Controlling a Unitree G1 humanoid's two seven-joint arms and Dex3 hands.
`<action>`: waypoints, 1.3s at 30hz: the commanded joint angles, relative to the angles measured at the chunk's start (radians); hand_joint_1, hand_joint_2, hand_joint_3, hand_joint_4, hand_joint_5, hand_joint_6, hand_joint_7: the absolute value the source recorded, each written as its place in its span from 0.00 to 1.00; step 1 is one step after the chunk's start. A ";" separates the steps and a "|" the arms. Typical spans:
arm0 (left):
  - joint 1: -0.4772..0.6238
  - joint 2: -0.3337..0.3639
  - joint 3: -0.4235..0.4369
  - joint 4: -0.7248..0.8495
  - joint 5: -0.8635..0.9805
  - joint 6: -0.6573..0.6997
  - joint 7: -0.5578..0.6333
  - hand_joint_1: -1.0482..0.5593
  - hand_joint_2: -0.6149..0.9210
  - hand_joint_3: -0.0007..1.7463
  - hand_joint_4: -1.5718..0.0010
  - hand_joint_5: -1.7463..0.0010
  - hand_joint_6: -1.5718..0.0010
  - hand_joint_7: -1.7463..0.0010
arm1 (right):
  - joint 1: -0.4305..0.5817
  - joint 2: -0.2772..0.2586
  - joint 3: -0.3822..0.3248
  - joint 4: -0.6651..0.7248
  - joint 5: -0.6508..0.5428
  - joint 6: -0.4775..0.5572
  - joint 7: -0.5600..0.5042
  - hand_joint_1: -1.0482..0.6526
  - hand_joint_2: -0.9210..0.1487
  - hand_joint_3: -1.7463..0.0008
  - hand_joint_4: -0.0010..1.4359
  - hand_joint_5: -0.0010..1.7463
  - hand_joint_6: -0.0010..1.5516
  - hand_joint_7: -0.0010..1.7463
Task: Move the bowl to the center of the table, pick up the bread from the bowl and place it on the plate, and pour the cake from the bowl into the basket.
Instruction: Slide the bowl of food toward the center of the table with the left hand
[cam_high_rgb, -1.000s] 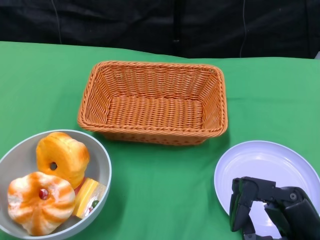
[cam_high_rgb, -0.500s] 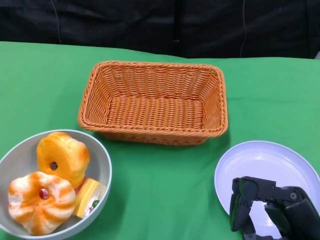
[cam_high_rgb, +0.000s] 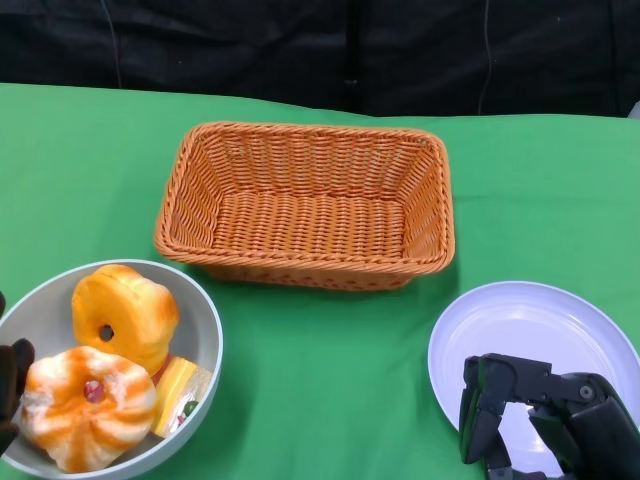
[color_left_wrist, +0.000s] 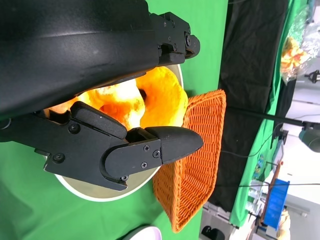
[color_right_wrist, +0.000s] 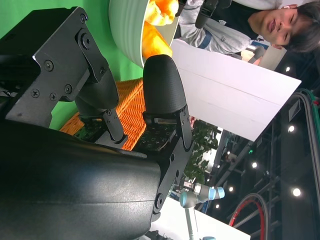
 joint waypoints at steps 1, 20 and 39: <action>0.013 0.034 -0.022 -0.005 0.007 0.026 -0.025 0.26 1.00 0.41 1.00 1.00 1.00 1.00 | 0.000 -0.013 -0.009 -0.002 0.015 -0.003 0.003 0.79 0.61 0.00 0.65 1.00 0.54 0.90; 0.016 -0.067 -0.040 -0.121 -0.120 0.150 0.086 0.24 1.00 0.41 1.00 1.00 1.00 1.00 | 0.003 -0.016 -0.007 -0.005 0.017 -0.002 0.007 0.80 0.61 0.00 0.66 1.00 0.54 0.90; 0.028 -0.089 -0.102 -0.150 -0.004 0.059 0.127 0.23 1.00 0.38 1.00 1.00 1.00 1.00 | 0.009 -0.020 -0.010 -0.013 0.012 0.006 0.004 0.79 0.61 0.00 0.65 1.00 0.54 0.90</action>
